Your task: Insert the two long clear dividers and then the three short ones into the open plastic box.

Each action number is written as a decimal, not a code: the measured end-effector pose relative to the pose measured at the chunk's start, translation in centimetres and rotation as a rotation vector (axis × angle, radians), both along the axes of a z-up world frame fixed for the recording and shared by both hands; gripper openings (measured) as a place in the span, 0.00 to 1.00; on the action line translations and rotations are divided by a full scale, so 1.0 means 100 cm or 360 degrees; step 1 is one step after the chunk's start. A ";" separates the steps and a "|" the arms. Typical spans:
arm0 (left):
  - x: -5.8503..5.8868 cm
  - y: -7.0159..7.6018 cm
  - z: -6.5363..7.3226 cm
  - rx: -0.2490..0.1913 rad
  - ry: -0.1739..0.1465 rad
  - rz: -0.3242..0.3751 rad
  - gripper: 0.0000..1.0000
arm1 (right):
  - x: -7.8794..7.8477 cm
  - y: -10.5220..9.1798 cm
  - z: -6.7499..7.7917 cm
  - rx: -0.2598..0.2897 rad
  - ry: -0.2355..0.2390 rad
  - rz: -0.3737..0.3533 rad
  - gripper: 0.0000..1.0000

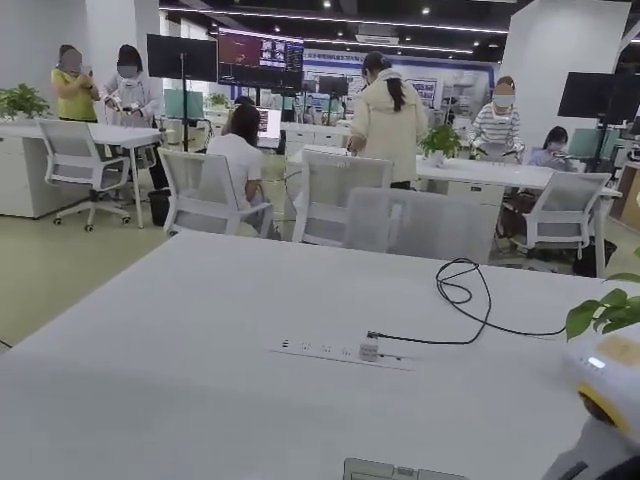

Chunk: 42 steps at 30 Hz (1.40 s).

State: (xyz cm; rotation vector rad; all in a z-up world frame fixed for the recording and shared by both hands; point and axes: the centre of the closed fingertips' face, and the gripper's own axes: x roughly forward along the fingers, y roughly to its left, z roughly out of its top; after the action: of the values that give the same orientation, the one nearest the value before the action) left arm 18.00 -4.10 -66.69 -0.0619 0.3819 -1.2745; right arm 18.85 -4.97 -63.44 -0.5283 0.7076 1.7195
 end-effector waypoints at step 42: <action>0.022 0.046 -0.054 0.0192 0.0042 0.0276 0.97 | 0.089 0.039 -0.112 -0.0048 -0.0133 -0.0298 0.03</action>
State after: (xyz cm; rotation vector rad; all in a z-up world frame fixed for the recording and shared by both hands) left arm 20.21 0.53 -72.05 -0.0090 0.4657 -1.0781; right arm 27.78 -1.05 -74.65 -0.5345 0.7021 1.5061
